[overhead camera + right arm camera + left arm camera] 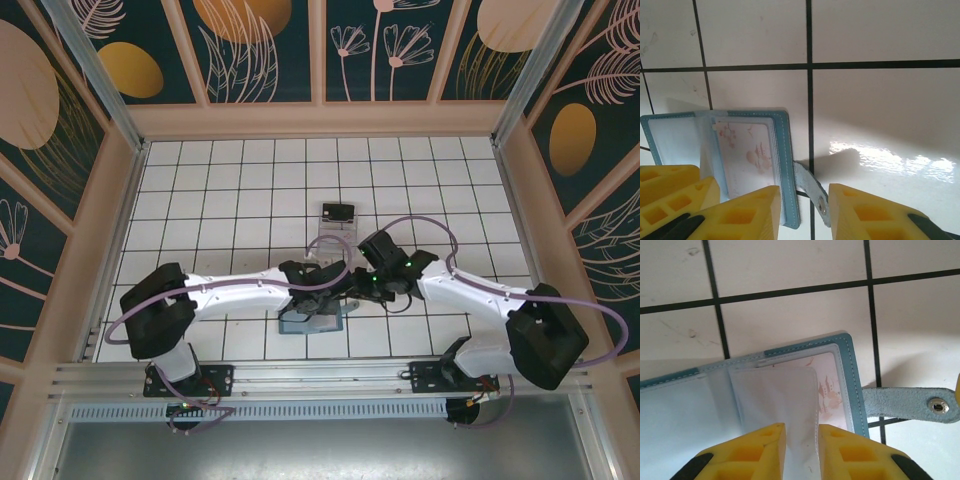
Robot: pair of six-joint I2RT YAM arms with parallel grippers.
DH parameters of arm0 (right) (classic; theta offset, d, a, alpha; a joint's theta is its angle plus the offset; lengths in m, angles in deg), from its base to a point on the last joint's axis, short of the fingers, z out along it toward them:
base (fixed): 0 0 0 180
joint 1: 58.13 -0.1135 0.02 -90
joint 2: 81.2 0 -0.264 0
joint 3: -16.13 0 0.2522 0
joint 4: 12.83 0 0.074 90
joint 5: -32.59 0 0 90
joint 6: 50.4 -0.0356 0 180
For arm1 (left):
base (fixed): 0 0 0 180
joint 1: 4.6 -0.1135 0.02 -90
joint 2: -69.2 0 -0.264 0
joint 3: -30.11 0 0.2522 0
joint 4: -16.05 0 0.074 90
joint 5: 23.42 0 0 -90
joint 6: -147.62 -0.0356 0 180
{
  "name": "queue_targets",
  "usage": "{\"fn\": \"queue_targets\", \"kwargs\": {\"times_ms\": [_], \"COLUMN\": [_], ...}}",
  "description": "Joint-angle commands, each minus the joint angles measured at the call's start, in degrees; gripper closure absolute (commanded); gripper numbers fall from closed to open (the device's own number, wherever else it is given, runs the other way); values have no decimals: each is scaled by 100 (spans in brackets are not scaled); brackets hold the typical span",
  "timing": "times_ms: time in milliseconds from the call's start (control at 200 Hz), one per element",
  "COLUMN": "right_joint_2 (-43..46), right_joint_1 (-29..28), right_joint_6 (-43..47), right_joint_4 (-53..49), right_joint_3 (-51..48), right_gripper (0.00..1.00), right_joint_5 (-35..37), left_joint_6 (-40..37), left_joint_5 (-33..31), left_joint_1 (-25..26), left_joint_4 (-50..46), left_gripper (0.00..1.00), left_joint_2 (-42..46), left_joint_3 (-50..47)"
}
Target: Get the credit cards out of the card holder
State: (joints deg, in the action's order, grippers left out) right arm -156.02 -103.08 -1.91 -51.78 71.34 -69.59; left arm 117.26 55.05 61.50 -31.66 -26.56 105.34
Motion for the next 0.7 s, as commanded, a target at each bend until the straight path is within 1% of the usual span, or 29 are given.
{"fn": "queue_targets", "kwargs": {"times_ms": [0, 250, 470, 490, 696], "right_joint_2": [-117, -334, -562, -580, -762], "right_joint_1": [-117, -266, -379, -387, -458], "right_joint_6": [-128, -172, -172, -172, -146], "right_joint_4": [93, 137, 129, 122, 104], "right_joint_3": [203, 366, 547, 563, 738], "right_gripper": [68, 68, 68, 68, 68], "right_joint_5": [-65, -58, -56, -51, -56], "left_joint_6": [-31, 53, 162, 162, 232], "left_joint_5": [-251, -366, -473, -488, -552], "left_joint_1": [-19, -35, -68, -71, -142], "left_joint_4": [-429, -676, -844, -867, -939], "left_gripper": [74, 74, 73, 73, 73], "left_joint_2": [263, 380, 747, 781, 1061], "left_joint_3": [-147, -421, -540, -676, -882]}}
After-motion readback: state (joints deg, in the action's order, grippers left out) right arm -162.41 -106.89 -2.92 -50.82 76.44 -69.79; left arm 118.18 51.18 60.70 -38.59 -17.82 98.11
